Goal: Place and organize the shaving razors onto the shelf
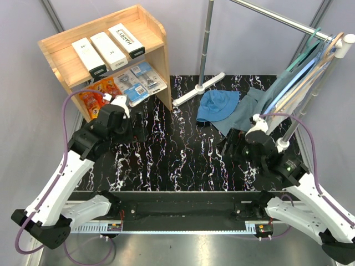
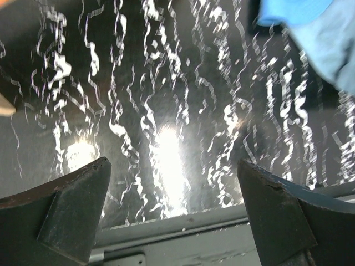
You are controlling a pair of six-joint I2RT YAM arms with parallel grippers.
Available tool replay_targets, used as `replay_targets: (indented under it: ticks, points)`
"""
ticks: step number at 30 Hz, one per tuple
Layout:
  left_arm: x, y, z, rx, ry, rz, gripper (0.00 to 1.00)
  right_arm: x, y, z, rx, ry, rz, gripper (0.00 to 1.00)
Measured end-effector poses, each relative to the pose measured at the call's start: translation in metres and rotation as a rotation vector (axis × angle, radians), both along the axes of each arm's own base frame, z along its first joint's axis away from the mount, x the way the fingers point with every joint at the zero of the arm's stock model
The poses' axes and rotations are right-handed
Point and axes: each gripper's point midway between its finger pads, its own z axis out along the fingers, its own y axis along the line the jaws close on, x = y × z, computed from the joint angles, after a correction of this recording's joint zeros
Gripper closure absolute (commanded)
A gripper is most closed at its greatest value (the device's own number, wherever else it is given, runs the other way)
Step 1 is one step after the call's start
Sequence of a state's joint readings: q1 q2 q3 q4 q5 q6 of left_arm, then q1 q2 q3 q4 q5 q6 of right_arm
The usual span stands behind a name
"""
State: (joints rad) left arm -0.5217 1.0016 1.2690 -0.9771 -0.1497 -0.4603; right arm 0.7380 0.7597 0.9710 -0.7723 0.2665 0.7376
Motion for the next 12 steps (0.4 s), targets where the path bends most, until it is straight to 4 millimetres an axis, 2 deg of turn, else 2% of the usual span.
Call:
replay_targets:
  ticks: [3,6,12]
  points:
    - [-0.005,0.002,-0.015,0.016,0.029,0.0,0.01,-0.01,-0.009,-0.028,-0.019,0.053,-0.021,0.0]
    - [-0.007,0.004,-0.026,0.025,0.05,0.001,0.01,-0.016,-0.014,-0.047,-0.028,0.091,-0.036,0.0]
    - [-0.01,0.003,-0.049,0.032,0.085,-0.004,0.01,-0.016,-0.02,-0.063,-0.047,0.123,-0.076,0.0]
